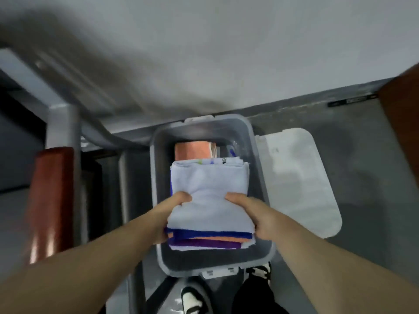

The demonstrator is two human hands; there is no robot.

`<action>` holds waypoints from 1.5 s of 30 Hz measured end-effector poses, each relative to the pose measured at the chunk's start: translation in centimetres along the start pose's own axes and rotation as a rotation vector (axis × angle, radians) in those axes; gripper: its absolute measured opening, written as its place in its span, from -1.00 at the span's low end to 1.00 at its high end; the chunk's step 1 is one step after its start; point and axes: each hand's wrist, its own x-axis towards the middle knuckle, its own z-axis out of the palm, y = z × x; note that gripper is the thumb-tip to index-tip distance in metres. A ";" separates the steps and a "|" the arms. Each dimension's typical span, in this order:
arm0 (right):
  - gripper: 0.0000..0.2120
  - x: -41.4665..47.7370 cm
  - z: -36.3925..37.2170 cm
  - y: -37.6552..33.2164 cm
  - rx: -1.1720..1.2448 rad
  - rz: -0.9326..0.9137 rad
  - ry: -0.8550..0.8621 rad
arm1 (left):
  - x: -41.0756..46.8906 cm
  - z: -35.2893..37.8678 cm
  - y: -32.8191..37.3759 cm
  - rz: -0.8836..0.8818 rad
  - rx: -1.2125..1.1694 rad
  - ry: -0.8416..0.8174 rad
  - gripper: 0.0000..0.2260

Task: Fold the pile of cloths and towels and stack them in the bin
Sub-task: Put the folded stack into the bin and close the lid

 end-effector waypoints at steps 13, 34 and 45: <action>-0.28 25.2 -2.1 11.6 -0.208 0.196 0.099 | 28.4 -2.3 -10.6 0.059 0.353 0.385 -0.70; -0.89 8.2 -21.8 13.5 0.557 -0.129 0.809 | 13.6 28.2 -0.5 0.691 1.445 -0.187 -0.55; -0.58 24.4 -27.4 24.5 0.472 0.210 0.716 | 29.0 36.5 -9.0 0.413 1.600 -0.198 -0.61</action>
